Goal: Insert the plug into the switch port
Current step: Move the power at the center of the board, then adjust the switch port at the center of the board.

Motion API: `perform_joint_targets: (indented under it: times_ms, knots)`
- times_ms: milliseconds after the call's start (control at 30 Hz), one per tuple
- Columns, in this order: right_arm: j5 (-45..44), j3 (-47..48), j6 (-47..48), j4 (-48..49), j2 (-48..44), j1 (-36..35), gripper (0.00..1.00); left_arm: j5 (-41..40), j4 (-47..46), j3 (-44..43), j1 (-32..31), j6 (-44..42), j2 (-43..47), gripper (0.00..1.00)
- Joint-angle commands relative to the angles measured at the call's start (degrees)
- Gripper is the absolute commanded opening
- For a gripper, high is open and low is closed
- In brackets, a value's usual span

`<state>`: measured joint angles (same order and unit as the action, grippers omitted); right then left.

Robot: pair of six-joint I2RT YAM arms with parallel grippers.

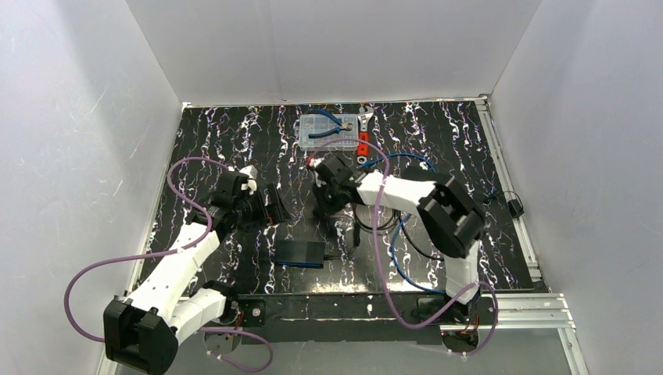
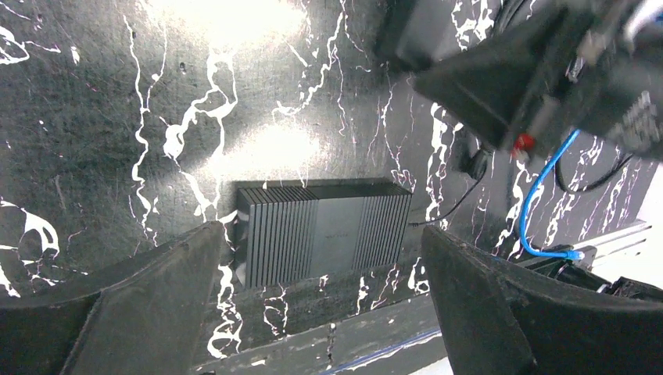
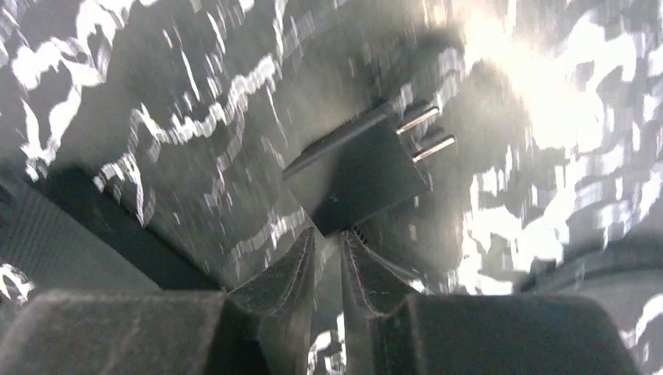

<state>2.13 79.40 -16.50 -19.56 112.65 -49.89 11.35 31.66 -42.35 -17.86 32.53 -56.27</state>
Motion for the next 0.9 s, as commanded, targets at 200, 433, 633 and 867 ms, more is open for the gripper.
perform_joint_targets:
  times_ms: [200,433,633,867]
  knots:
    - [7.41,28.51,4.35,-3.78,18.18,3.57,0.28,-1.37,-4.48,3.55,0.49,4.45,0.64,0.98]
    - [7.38,25.15,5.3,0.39,8.1,4.22,0.44,-1.89,-9.38,4.51,0.53,4.55,-1.64,0.98]
    - [6.98,8.11,4.17,6.58,-9.75,3.5,0.49,-2.02,-14.35,5.86,0.46,6.05,-2.84,0.98]
    - [5.6,-12.2,2.81,6.18,-25.01,-1.41,0.5,0.52,-19.54,7.54,0.54,7.13,-7.06,0.98]
